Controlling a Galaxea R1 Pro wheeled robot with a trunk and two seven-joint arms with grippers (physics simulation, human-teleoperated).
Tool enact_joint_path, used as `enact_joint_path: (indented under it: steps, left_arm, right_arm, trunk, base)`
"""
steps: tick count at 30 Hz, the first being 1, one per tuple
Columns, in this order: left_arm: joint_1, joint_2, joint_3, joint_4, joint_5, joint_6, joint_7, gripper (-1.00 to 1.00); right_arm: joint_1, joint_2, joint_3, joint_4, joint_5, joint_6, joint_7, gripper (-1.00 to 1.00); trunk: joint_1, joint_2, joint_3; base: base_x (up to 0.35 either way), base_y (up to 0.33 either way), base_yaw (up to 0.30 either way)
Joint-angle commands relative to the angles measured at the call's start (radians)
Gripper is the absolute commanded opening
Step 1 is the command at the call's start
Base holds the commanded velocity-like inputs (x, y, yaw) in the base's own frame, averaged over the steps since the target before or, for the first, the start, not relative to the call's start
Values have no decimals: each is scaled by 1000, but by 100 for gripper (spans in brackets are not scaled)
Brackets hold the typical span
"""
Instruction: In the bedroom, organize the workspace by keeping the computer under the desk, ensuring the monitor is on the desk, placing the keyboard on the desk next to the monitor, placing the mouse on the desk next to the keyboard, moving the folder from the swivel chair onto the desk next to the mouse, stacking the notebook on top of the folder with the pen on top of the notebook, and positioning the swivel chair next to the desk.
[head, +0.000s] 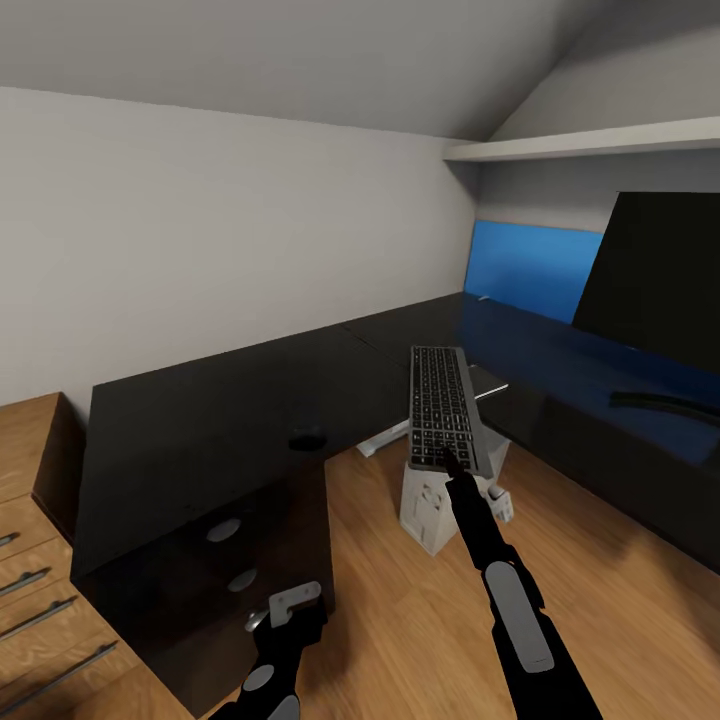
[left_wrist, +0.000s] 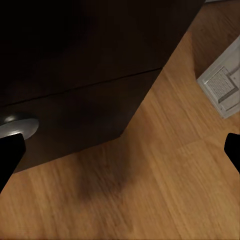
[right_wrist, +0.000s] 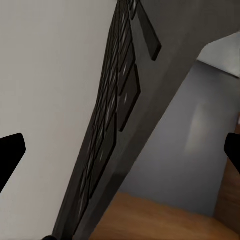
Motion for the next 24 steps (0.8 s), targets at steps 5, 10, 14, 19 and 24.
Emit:
enact_joint_path:
  steps: [5,10,14,19,24]
  left_arm:
    - [-2,1,-6,-1,11,-10,5,100]
    - [-2,-1,-7,1,11,-10,5,100]
    - [-2,0,-7,1,11,-9,4,100]
    - [-2,-2,-10,1,11,-6,3,100]
    - [-2,-1,-11,-6,11,-4,2,100]
  right_arm:
    - [-1,1,-2,0,-10,3,5,100]
    - [-2,0,-2,3,-10,4,5,100]
    - [-2,1,-1,3,-10,4,5,100]
    - [-2,1,-1,4,-10,4,5,100]
    - [-2,1,1,5,-8,4,5,100]
  trunk:
    - [0,0,-1]
    - [0,0,-1]
    - [0,0,-1]
    - [0,0,-1]
    - [0,0,-1]
  base:
    - [90,0,0]
    - [19,0,0]
    - [3,0,0]
    - [0,0,0]
    - [0,0,0]
